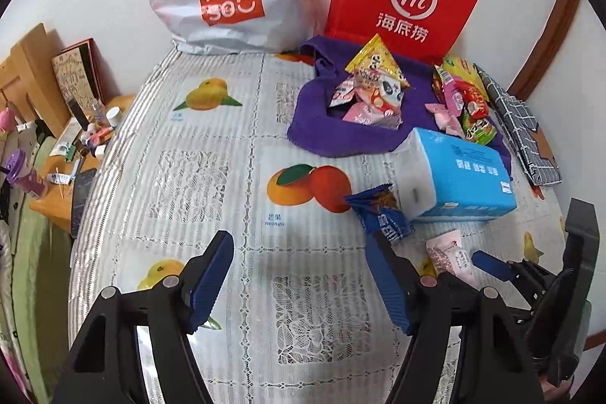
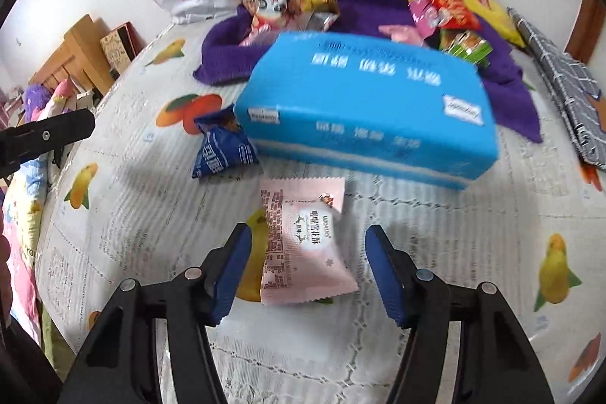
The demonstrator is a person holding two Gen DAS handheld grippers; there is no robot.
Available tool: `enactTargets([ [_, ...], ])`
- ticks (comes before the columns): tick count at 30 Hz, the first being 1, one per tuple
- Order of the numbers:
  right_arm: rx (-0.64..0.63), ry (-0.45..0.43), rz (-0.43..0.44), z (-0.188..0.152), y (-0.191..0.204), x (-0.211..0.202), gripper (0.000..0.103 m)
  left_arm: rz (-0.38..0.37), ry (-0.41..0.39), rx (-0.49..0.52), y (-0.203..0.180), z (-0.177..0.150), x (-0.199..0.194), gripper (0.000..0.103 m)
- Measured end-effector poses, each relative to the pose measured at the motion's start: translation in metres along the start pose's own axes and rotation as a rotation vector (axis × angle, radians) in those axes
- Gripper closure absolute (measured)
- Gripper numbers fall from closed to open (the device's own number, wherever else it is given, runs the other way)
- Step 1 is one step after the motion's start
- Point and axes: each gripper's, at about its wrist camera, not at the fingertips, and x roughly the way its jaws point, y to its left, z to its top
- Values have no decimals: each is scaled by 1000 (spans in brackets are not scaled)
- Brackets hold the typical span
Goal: Organize snacks
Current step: 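Grasp the pink pastry packet with the right gripper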
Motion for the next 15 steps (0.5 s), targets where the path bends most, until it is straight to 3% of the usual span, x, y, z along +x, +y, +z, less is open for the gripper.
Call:
enactTargets([
  [5,-2,-8,-21,-4,3,11,48,-1,26,9,-5,-3,13,32],
  [7,-17,-23,-46,-5,4,13,59,-4,35,10,-8,-3,17,32],
  [15,-13,-52,-48,-11,-19,-1,65,-50,64,3,-32,-2,40,33],
])
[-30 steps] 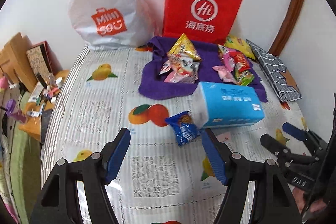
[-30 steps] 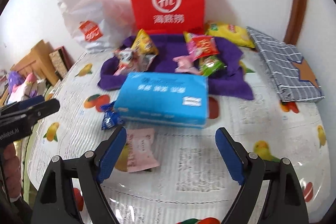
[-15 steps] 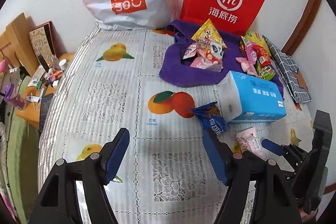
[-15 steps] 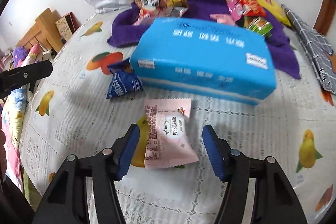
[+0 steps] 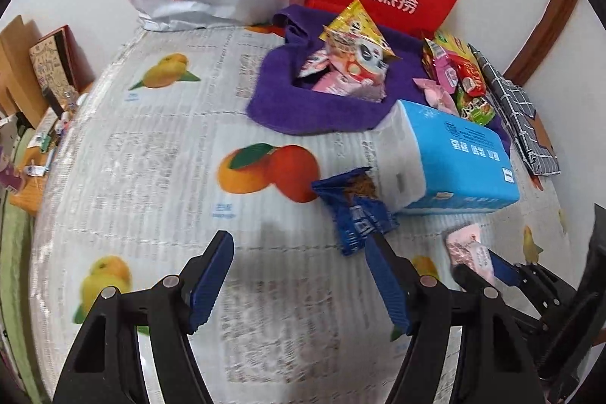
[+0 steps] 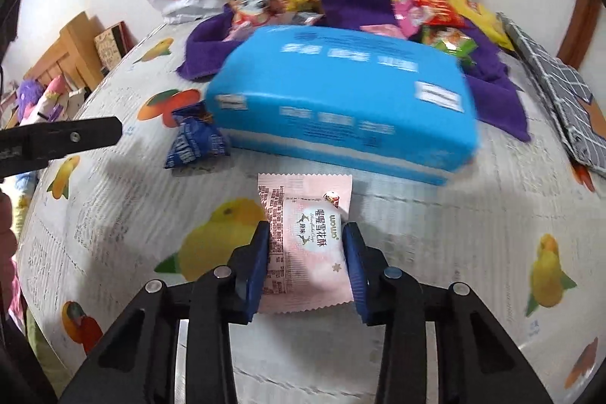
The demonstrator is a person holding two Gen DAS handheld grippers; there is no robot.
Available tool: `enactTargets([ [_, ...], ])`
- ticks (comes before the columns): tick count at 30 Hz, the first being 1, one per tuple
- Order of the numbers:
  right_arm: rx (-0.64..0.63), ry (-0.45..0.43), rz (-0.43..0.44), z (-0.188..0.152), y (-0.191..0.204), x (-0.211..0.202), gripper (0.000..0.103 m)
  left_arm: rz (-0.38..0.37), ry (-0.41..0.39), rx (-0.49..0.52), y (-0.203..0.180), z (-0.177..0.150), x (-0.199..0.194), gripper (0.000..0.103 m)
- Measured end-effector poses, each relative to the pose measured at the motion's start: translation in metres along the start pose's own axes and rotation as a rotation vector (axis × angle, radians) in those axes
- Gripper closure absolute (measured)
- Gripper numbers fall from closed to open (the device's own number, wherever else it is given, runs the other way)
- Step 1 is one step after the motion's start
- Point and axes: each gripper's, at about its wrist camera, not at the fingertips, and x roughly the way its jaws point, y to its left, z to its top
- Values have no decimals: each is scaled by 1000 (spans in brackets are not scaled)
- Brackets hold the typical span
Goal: Organize snacks
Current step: 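Grasp the pink pastry packet with the right gripper, then grasp the blue biscuit packet with the left gripper while the right holds the pink packet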
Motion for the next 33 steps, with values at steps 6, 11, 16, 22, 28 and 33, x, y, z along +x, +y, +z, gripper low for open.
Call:
enactTargets([
  [6,37,-25,-32,-6,-39,-17,65,-25,20,-9,-16,8,21,33],
  [11,57,-20,-56,-13,-65,-20,65,-34,35,-30,-22,16,36,33],
  [16,78,-5,-83,-17,-82,-16,65,-16,39,-2,-26,21,49,33],
  [22,91,-2,-89,-18,-90,-12,65,28,41,38,-22,17,49,33],
  [28,78,-7,-73,-15,-86,-10,65,13,48,22,-10,11,42,33],
  [33,69,-9,-73,-15,-85,-10,65,44,47,51,-22,12,49,32],
])
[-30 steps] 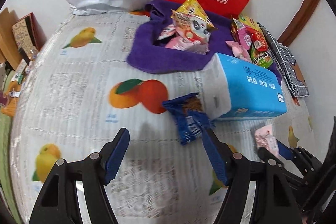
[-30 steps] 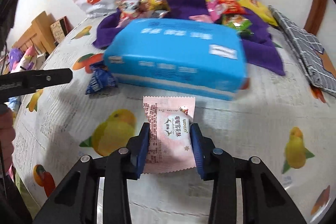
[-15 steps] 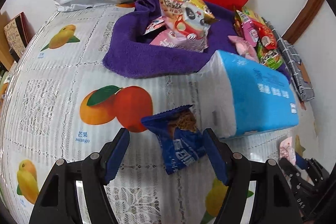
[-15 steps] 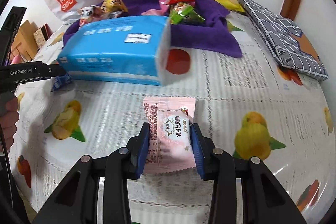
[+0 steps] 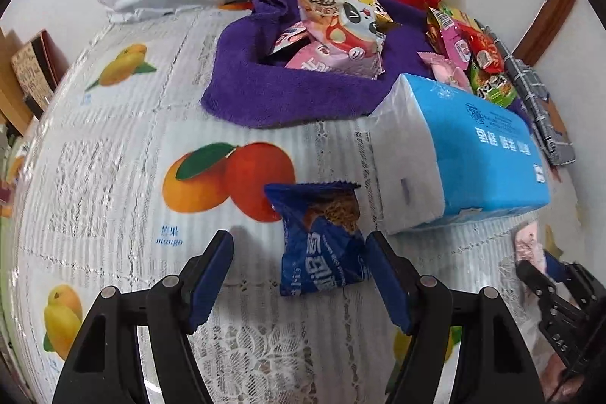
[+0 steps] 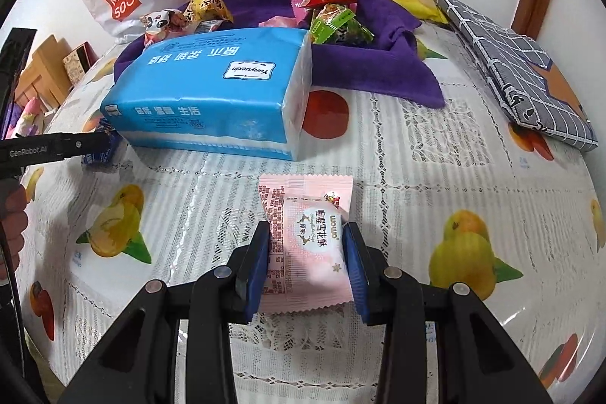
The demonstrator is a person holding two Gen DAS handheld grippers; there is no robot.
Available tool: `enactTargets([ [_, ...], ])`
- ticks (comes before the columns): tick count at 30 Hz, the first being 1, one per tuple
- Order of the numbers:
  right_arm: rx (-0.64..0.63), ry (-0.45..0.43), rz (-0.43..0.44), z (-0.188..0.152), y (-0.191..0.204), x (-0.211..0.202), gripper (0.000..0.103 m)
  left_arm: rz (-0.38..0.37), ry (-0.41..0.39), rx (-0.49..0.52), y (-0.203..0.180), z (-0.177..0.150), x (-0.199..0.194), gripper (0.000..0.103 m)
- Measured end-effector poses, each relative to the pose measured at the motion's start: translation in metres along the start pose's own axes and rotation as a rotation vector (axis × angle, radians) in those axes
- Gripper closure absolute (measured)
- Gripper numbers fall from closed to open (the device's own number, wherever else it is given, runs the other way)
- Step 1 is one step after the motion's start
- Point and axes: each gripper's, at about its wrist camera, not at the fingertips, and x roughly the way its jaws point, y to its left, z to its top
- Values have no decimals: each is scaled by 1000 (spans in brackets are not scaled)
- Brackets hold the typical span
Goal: Organize snacks
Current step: 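Grasp the blue biscuit packet with the left gripper while the right holds the pink packet, then carry the pink packet and blue packet over the purple towel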
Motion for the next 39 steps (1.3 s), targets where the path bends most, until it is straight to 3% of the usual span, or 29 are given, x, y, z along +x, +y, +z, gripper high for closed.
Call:
enactTargets([
  [5,11,-2,-24,-3,-6,-2,65,67,-36,35,-12,-1,5,34],
  [7,16,-5,-25,-4,-9,-2,65,105,-61,69,-17,-4,5,46],
  [8,18,-7,-28,-4,-10,-3,65,90,-68,79,-18,-6,3,56],
  [10,23,-13,-30,-5,-12,-3,65,83,-65,90,-17,-10,0,63],
  [18,53,-58,-29,-6,-17,-1,64,78,-107,93,-16,-28,-7,58],
  [28,18,-136,-87,-7,-14,2,64,101,-187,70,-17,-37,-10,63],
  [32,37,-136,-67,-7,-18,3,63,107,-222,61,-18,-42,-11,63],
  [39,38,-136,-26,-7,-19,4,52,110,-235,47,-17,-44,-11,61],
])
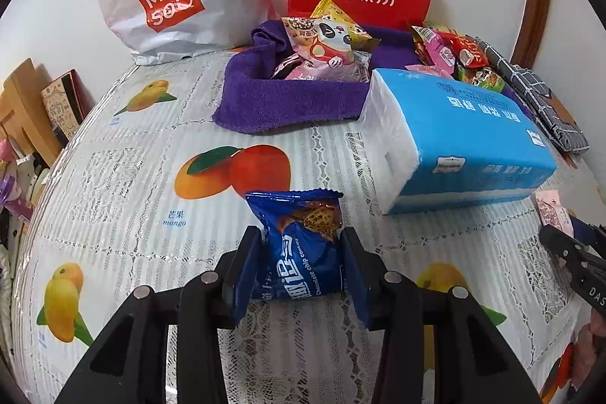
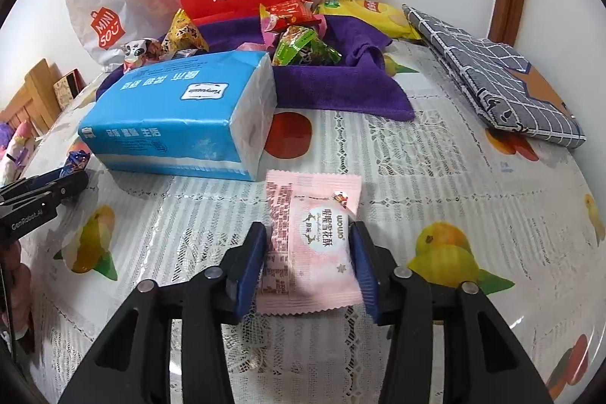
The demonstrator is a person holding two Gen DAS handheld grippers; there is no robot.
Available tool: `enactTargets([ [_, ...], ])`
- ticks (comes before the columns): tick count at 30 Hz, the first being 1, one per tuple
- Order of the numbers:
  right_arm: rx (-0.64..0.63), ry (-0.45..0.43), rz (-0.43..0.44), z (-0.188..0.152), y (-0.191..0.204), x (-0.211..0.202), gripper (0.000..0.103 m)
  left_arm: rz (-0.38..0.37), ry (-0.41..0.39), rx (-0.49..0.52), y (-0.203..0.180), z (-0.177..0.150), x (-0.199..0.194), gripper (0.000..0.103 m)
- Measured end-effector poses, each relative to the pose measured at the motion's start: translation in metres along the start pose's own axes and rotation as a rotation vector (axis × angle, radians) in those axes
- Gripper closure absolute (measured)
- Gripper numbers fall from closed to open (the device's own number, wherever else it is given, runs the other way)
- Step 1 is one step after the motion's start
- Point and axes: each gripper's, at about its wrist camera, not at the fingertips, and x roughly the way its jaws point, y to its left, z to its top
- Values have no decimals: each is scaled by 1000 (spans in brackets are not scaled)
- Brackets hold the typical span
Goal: Organize snacks
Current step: 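Carry the pink packet and blue packet over the purple towel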
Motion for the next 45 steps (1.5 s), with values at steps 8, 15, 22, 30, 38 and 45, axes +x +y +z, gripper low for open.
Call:
enactTargets([
  [8,-2,1,3,1,2,2,51,-10,2,-3,1,1,-1,65],
  [15,40,14,30,3,-4,-5,66,-72,34,-67,11,6,-11,66],
  [22,31,-26,27,7,-2,-37,66,-77,7,-66,4,12,-44,66],
  [30,24,-73,27,10,-2,-85,66,-126,-16,-75,-8,17,-88,66],
  [38,7,-82,39,13,2,-120,66,-154,-52,-69,-22,19,-127,66],
  [45,0,-85,66,17,6,-137,65,-160,-73,-61,-32,22,-151,66],
])
